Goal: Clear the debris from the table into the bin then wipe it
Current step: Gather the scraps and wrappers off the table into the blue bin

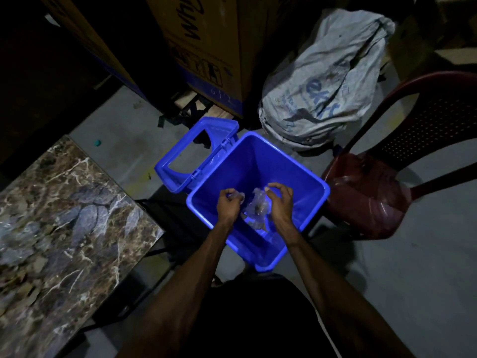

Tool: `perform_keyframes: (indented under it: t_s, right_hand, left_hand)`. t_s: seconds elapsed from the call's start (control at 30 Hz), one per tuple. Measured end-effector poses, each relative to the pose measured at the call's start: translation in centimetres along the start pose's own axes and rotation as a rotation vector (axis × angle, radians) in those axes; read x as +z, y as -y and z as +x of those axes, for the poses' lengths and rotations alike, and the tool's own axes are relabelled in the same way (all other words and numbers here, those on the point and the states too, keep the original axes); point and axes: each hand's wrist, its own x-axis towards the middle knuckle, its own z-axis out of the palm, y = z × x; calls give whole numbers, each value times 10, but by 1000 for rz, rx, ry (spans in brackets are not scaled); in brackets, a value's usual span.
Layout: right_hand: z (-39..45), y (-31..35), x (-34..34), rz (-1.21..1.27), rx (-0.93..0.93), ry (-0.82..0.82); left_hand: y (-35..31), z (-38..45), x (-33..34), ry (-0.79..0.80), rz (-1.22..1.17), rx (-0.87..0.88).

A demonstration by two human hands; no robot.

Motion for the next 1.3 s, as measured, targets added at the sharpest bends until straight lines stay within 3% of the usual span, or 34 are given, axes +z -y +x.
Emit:
perform_keyframes:
  t_s: [0.43, 0.67, 0.9, 1.3]
  right_hand:
    - [-47, -20, 9, 44, 31, 85]
    - [-109, -31, 42, -39, -32, 395]
    - [-234, -45, 73, -225, -194, 770]
    - [-392, -82, 126, -444, -253, 1263]
  left_hand:
    - [13, -36, -36, 69, -141, -39]
    - [54, -99, -103, -64, -443, 3]
    - [130, -208, -201, -342, -716, 71]
    - [217, -314, -302, -732, -930, 73]
